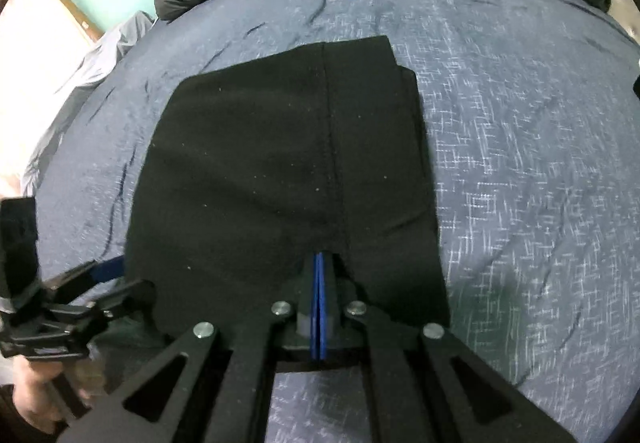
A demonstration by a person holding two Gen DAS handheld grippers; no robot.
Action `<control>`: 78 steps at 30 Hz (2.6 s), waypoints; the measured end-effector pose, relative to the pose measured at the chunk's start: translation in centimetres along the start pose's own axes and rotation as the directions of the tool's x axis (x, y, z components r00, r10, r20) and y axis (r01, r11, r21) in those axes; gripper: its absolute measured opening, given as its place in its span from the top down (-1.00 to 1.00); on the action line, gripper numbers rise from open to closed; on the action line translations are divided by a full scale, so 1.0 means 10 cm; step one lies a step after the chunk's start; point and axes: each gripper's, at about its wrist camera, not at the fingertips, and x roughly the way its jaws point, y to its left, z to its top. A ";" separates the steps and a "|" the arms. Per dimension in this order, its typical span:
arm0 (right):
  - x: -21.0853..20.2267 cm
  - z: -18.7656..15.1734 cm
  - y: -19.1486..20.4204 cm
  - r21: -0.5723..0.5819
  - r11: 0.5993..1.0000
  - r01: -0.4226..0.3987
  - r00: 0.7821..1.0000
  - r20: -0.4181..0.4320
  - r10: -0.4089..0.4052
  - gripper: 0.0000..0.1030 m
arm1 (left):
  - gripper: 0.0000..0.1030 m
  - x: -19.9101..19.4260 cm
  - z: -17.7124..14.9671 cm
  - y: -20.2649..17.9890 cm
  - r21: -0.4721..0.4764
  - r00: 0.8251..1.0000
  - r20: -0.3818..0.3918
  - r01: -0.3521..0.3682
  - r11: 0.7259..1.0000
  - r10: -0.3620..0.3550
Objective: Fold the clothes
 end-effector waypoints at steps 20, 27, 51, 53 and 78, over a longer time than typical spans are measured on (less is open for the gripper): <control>-0.59 -0.29 0.05 0.179 0.975 -0.134 0.985 0.133 0.111 0.89 | -0.54 -0.69 -0.04 0.76 -0.171 0.993 0.119 -0.006 0.985 0.027; -0.37 -0.60 0.20 0.272 0.942 -0.195 0.981 0.040 0.191 0.34 | -0.54 -1.02 -0.22 0.89 -0.199 0.985 0.164 -0.021 0.980 0.055; 0.26 -0.63 0.38 0.485 0.838 -0.248 0.968 0.091 0.234 0.13 | -0.54 -1.17 -0.44 1.08 -0.244 0.983 0.165 -0.035 0.969 0.077; 0.28 -0.61 0.43 0.467 0.854 -0.232 0.972 0.086 0.217 0.13 | -0.54 -1.17 -0.45 1.08 -0.244 0.983 0.166 -0.034 0.969 0.077; -0.79 -0.77 -0.63 0.428 0.888 -0.167 0.979 0.180 0.097 0.84 | -0.54 -1.03 -0.28 0.53 -0.153 0.988 0.154 -0.009 0.988 0.033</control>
